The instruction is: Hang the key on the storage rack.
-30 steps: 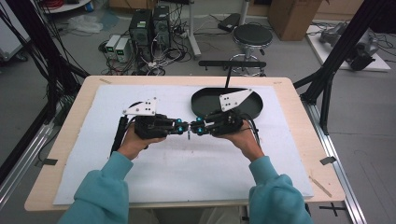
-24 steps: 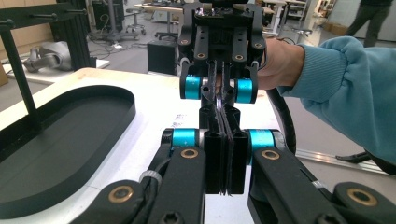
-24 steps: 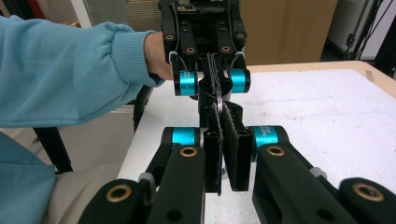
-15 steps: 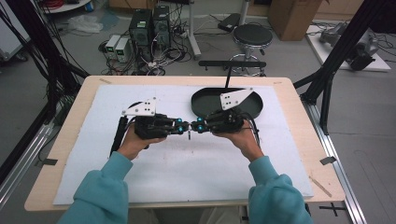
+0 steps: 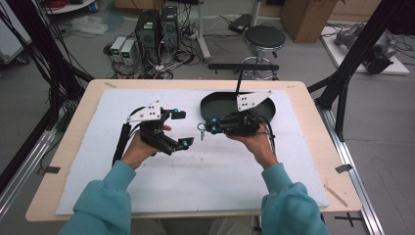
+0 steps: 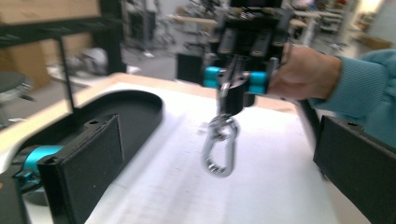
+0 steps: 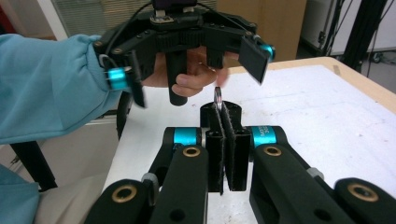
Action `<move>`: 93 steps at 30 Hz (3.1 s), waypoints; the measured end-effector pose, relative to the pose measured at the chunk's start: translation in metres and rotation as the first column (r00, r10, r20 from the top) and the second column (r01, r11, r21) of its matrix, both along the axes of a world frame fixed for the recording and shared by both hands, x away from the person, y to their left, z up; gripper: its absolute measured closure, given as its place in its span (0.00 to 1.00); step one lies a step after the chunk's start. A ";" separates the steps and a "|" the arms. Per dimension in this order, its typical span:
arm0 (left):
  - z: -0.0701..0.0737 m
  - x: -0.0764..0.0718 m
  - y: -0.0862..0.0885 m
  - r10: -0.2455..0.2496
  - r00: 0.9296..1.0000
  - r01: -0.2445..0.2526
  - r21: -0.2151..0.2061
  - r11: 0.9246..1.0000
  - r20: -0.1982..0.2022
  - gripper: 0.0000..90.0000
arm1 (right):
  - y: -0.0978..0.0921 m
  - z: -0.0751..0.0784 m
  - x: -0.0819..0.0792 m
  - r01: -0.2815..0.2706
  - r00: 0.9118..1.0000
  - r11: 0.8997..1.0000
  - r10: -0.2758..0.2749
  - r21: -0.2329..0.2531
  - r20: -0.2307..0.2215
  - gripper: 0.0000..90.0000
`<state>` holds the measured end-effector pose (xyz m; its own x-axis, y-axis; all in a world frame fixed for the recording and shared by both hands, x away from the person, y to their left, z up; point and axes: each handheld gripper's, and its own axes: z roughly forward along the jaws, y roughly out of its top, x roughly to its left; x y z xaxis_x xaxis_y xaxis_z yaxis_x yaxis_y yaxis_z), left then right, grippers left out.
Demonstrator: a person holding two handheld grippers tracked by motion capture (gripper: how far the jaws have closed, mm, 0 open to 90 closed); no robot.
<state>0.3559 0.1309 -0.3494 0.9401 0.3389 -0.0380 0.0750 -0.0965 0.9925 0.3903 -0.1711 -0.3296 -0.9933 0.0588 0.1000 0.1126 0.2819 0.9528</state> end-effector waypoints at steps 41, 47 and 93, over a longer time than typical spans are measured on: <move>-0.102 -0.067 0.132 0.413 0.909 -0.412 -0.028 0.911 0.051 0.02 | -0.102 0.068 0.080 0.351 0.936 0.920 -0.347 -0.175 0.057 0.99; -0.105 -0.069 0.135 0.434 0.900 -0.431 -0.055 0.901 0.051 0.02 | -0.115 0.076 0.095 0.388 0.921 0.897 -0.386 -0.211 0.055 0.99; -0.106 -0.072 0.134 0.459 0.886 -0.455 -0.067 0.888 0.070 0.02 | -0.110 0.065 0.144 0.513 0.847 0.744 -0.520 -0.429 0.111 0.99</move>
